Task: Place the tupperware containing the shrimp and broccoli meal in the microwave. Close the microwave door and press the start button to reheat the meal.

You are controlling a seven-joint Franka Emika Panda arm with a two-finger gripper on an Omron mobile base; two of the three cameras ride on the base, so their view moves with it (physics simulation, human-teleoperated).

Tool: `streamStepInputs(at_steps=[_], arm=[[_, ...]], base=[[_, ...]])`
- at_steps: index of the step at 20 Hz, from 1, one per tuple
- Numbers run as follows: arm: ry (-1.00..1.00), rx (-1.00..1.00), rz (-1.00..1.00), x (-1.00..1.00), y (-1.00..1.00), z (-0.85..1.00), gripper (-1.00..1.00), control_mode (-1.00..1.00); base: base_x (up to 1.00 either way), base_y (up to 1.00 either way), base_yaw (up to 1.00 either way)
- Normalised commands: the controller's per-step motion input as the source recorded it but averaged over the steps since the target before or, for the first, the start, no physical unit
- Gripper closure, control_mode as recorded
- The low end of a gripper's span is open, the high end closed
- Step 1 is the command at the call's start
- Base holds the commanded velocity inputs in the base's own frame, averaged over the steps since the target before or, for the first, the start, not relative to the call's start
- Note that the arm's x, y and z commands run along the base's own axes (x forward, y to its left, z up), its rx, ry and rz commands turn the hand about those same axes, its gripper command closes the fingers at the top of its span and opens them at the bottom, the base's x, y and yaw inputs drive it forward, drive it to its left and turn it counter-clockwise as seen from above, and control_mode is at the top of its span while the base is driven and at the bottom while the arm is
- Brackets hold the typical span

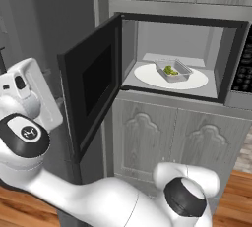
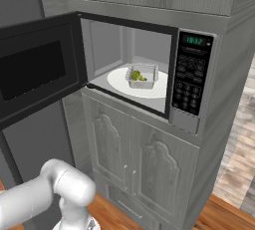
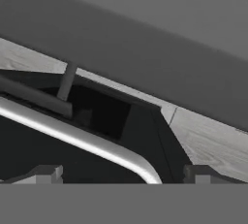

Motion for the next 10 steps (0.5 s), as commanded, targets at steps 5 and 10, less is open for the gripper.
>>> streamStepInputs(at_steps=[5, 10], arm=[[0.0, 0.0, -0.01, 0.0, -0.44, 0.0, -1.0, -1.0], [-0.01, 0.03, 0.0, -0.04, -0.76, 0.0, -1.0, -1.0]], base=[[0.0, 0.0, 0.0], [0.0, 0.0, 0.0]])
